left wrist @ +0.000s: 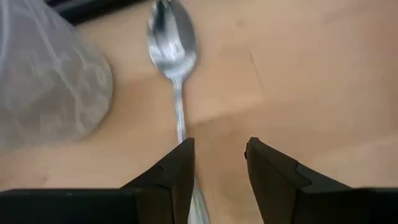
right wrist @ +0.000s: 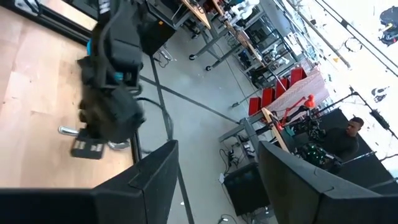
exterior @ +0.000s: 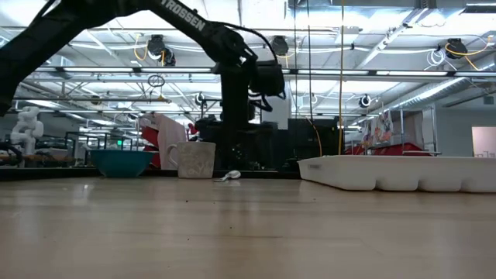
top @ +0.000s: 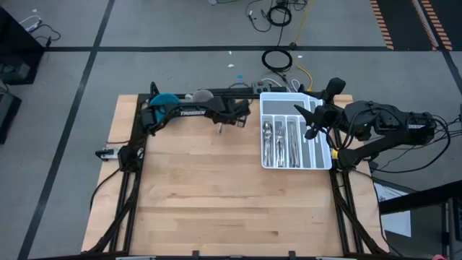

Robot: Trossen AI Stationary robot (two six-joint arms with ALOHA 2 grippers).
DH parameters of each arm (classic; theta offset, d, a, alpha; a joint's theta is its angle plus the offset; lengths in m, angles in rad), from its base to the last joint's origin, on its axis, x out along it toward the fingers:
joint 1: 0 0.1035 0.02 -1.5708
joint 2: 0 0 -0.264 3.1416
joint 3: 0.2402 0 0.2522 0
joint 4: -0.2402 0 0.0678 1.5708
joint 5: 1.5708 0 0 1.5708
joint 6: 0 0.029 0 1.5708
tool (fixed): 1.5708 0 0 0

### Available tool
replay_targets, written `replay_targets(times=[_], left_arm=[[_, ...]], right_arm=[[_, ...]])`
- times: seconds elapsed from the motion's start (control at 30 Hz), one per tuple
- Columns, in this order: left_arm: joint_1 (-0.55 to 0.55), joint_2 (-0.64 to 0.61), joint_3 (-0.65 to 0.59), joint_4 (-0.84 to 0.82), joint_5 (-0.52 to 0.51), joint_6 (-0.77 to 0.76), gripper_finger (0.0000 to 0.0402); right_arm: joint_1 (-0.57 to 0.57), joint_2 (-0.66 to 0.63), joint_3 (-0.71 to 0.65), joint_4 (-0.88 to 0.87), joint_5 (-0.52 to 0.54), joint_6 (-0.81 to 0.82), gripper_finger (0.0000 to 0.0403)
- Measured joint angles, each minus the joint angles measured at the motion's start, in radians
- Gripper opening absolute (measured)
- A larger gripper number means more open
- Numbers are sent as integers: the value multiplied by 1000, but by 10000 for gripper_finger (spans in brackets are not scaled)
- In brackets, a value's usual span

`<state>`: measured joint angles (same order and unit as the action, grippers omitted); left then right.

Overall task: Sort silverware
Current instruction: Put the spoon in the silverware tray

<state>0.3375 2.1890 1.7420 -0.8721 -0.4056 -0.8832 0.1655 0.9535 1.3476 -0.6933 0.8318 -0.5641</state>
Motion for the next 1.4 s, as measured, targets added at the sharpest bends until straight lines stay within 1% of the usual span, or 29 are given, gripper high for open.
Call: replay_targets(times=[0.1,0.2,0.33,0.43,0.63,0.8,0.87,0.97,1.03,1.1,1.3,1.33,1.4], left_arm=[[-41,12,0,-83,-46,-48,148],[-47,48,1,-96,-58,-85,148],[-32,91,1,-47,-74,-77,148],[-28,100,1,-64,-78,-79,148],[-13,100,1,-60,-141,-54,148],[5,100,1,-35,-158,-49,148],[12,101,0,-11,-155,-20,148],[13,122,-4,24,-151,-2,146],[10,124,-4,21,-156,-22,136],[9,125,-4,10,-156,-28,116],[10,125,-5,-30,-117,-11,24],[10,124,-10,-22,-107,-4,16],[11,122,-12,-19,-94,-3,13]], right_arm=[[0,0,0,0,0,10,210],[0,0,0,0,0,30,210],[0,0,0,-9,-1,55,210],[0,0,0,-9,-3,56,210],[0,0,0,-16,-27,90,210],[0,0,0,-48,-30,112,210],[0,0,0,-47,-31,112,210],[0,0,0,-46,-55,112,210],[0,0,0,-46,-57,113,210],[0,0,0,-46,-58,119,210],[0,0,0,-46,-79,134,210],[0,0,0,-46,-79,134,210],[0,0,0,-46,-79,134,210]])
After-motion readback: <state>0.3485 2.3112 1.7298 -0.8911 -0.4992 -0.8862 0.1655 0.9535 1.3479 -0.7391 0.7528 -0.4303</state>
